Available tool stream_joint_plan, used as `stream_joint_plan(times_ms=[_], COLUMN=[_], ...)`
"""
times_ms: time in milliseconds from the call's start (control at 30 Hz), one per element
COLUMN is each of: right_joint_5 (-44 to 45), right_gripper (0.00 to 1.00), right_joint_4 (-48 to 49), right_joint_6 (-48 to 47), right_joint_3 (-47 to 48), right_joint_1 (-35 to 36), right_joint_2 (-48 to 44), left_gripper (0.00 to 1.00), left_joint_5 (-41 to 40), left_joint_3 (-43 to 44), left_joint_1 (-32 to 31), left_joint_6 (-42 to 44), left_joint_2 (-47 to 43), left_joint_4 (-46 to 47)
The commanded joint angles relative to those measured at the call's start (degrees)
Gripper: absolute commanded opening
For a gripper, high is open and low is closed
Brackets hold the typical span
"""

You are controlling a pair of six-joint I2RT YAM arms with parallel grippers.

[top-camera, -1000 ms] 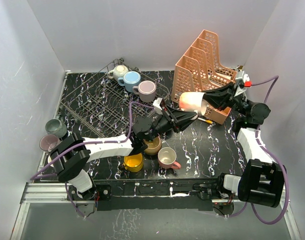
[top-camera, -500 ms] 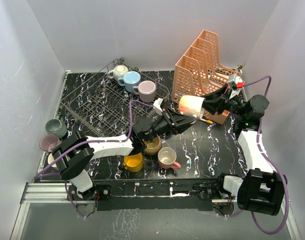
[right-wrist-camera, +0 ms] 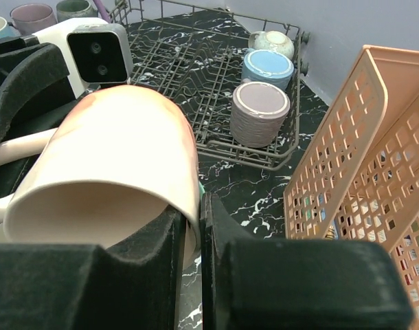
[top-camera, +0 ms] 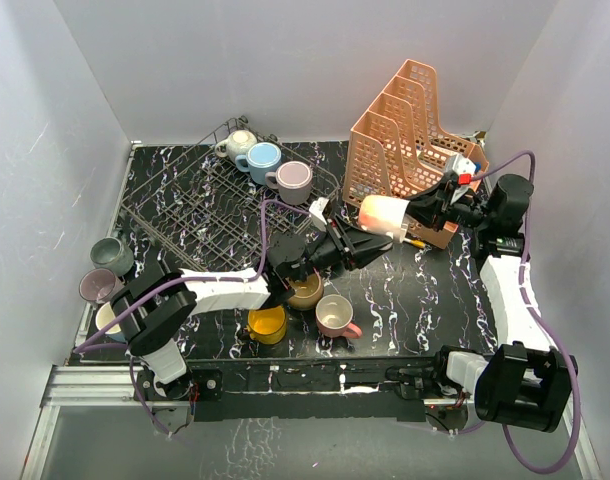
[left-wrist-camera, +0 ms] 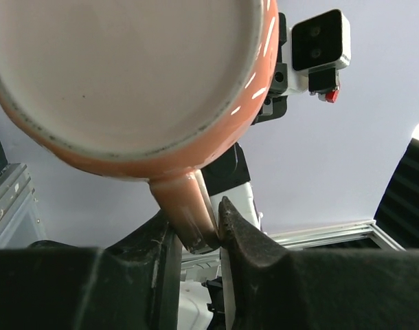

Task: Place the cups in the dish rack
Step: Pick up the cup at the center of the board.

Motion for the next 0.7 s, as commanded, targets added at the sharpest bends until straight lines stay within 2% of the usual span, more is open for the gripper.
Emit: stream_joint_plan(times_ms=[0, 133, 267, 500, 667], right_joint_5=[-5.83, -7.52, -8.95, -10.48, -12.06], right_gripper=[0.08, 0.08, 0.08, 0.08, 0.08], right_joint_4=[-8.78, -10.78, -14.84, -28.07, -35.08], right_joint_6=[-0.52, -2.48, -7.52, -23.33, -33.04], right_joint_3=[3.52, 5.03, 6.73, 10.84, 12.95], right_joint_1=[1.56, 1.56, 1.57, 1.97, 2.42], right_joint_2=[-1.57, -1.46, -1.3, -0.89, -0.05], left_gripper=[0.24, 0.42, 0.49, 0.45, 0.27], left_joint_5=[-4.0, -5.13, -5.17, -3.7, -2.27], left_joint_3=[-0.32, -2.72, -3.06, -1.53, -1.18], left_joint_1=[0.67, 0.64, 0.74, 0.78, 0.78], left_joint_6=[1.91, 0.51, -0.09, -0.57, -0.98], left_joint_2=[-3.29, -4.01, -4.23, -3.69, -2.55], left_joint_4=[9.25, 7.11, 4.79, -1.15, 0.03])
